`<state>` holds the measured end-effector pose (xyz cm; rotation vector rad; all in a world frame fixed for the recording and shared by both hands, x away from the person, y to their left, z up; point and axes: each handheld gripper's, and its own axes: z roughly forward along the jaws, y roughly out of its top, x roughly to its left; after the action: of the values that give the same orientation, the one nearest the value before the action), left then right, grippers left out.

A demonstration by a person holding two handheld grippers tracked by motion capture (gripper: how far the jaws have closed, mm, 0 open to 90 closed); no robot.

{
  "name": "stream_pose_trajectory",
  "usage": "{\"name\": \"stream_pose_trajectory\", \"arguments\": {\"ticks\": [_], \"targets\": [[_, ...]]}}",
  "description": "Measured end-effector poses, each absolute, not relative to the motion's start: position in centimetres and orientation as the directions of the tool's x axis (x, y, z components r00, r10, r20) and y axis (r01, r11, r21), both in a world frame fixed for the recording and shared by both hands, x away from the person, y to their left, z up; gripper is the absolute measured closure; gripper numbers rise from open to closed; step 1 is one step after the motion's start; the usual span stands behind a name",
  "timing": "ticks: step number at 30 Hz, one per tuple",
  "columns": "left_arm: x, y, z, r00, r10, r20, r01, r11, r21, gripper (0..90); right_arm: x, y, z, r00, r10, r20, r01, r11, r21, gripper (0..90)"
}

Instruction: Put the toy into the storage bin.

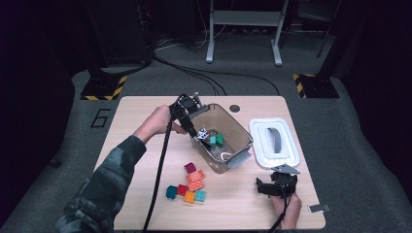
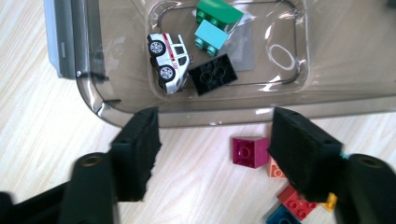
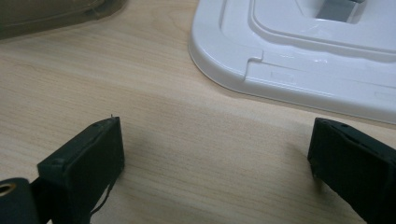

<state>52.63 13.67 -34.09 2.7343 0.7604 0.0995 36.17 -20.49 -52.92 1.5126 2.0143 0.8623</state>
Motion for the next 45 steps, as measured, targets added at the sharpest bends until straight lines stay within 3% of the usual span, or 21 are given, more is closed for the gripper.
{"name": "stream_pose_trajectory", "arguments": {"ticks": [10, 21, 34, 40, 45], "targets": [[49.2, 17.6, -33.7, 0.852, 0.523, 0.020, 0.459, -0.765, 0.451, 15.4, 36.2, -20.5, -52.9, -0.278, 0.961, -0.001, 0.662, 0.192, 0.724, 2.8], [44.9, 22.4, -36.3, 0.833, 0.553, 0.025, 0.435, -0.681, 0.590, 12.5, 36.2, -20.5, -52.9, -0.277, 0.961, -0.001, 0.662, 0.191, 0.725, 2.8], [40.4, 24.5, -42.3, 0.770, 0.638, -0.017, 0.526, -0.619, 0.584, 6.9, 36.2, -20.5, -52.9, -0.276, 0.961, -0.002, 0.662, 0.192, 0.725, 2.7], [38.9, 24.2, -45.4, 0.734, 0.675, -0.074, 0.583, -0.571, 0.578, 2.8, 36.2, -20.5, -52.9, -0.276, 0.961, -0.002, 0.662, 0.192, 0.725, 2.7], [37.5, 23.5, -47.5, 0.712, 0.700, -0.057, 0.598, -0.562, 0.571, 3.1, 36.2, -20.5, -52.9, -0.276, 0.961, -0.002, 0.662, 0.192, 0.725, 2.7]]}}
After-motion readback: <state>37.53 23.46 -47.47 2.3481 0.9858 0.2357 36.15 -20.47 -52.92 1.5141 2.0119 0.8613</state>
